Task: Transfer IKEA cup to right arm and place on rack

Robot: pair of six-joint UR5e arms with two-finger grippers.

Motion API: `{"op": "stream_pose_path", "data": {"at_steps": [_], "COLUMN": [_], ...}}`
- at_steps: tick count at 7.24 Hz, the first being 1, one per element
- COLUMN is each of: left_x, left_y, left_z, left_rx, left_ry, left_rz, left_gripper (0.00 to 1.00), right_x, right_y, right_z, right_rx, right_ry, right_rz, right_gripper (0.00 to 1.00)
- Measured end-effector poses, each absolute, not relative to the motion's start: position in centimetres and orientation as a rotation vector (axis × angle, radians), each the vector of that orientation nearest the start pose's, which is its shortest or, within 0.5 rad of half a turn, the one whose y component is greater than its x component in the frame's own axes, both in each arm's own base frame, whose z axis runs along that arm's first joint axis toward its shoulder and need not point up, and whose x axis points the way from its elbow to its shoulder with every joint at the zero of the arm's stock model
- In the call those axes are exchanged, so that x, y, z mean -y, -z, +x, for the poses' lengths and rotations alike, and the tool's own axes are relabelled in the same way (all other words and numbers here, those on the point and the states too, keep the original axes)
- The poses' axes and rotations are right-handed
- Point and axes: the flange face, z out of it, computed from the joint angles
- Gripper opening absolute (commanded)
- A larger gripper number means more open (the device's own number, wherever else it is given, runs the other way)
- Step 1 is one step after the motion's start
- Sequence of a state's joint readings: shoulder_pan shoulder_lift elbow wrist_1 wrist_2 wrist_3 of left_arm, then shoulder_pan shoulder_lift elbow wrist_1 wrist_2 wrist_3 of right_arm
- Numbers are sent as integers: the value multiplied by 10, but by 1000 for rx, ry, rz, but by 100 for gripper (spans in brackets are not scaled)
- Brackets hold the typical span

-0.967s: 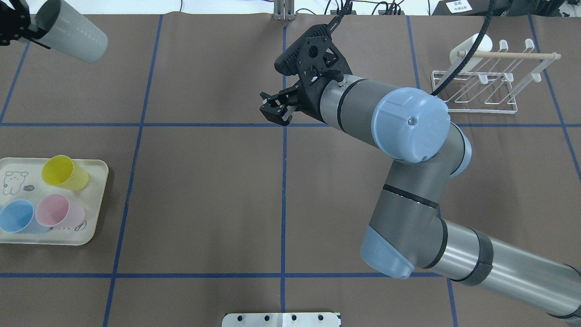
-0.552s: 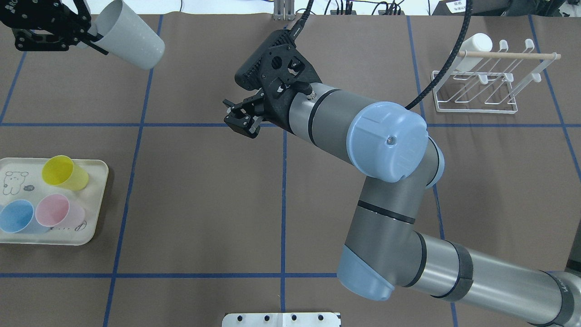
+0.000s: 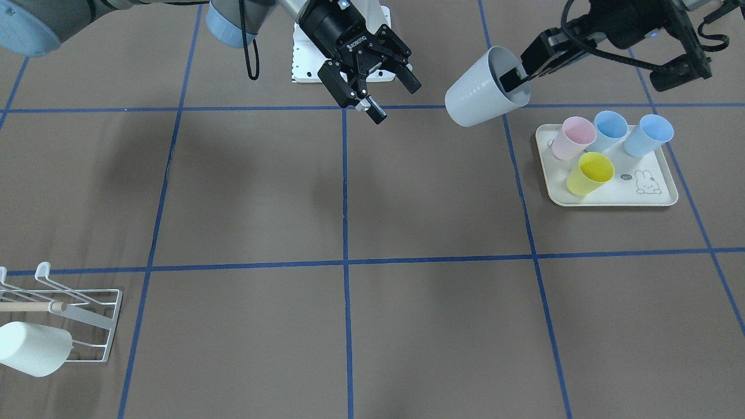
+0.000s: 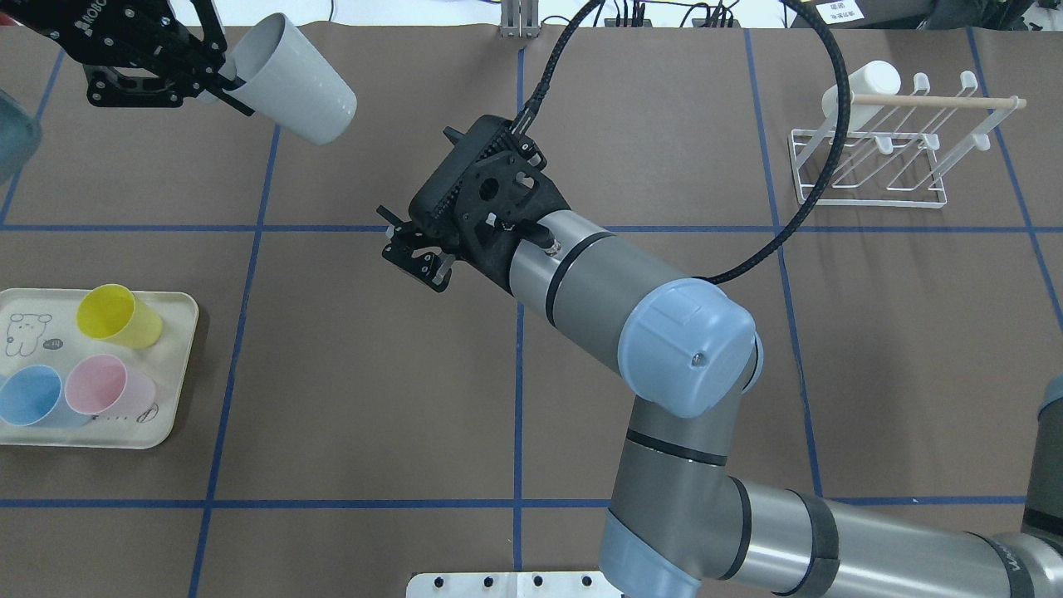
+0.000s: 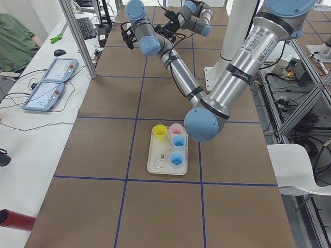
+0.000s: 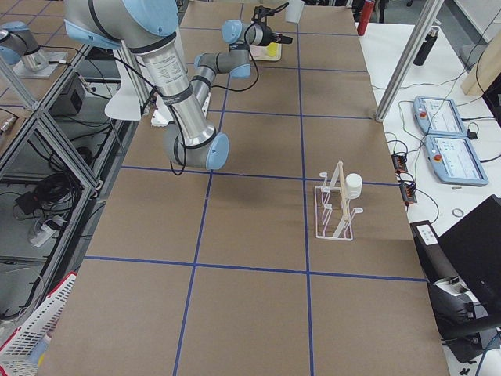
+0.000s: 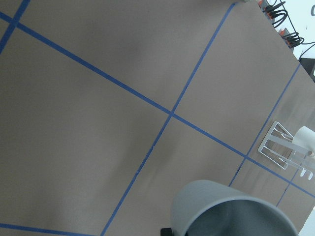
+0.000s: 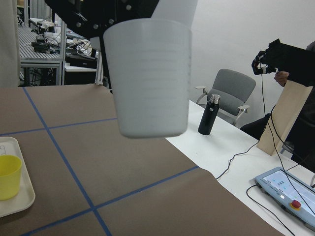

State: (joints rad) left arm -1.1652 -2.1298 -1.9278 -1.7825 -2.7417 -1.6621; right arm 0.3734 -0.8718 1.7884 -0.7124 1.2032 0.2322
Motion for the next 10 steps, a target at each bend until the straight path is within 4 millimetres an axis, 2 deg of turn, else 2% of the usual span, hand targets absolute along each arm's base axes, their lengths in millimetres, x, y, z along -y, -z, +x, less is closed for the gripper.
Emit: {"op": "stream_pose_path", "data": {"at_steps": [2,6,10], "left_x": [511,501,503], "left_y": [-133,-125,-120], "left_z": [180,202,212], "left_rx": [-1368,-1367,-1364], "left_ry": [356,300,288], "left_rz": [-400,-425,-434], "left_gripper": [0,0,0], "right_x": [363,361,361], "right_y": [-62,-58,-55], "right_z": [-489,-490,-488], "right_rx": [978,983,973], "right_ry": [341,323,314], "right_rz": [1529,1540,1549], "right_gripper": [98,98,98]}}
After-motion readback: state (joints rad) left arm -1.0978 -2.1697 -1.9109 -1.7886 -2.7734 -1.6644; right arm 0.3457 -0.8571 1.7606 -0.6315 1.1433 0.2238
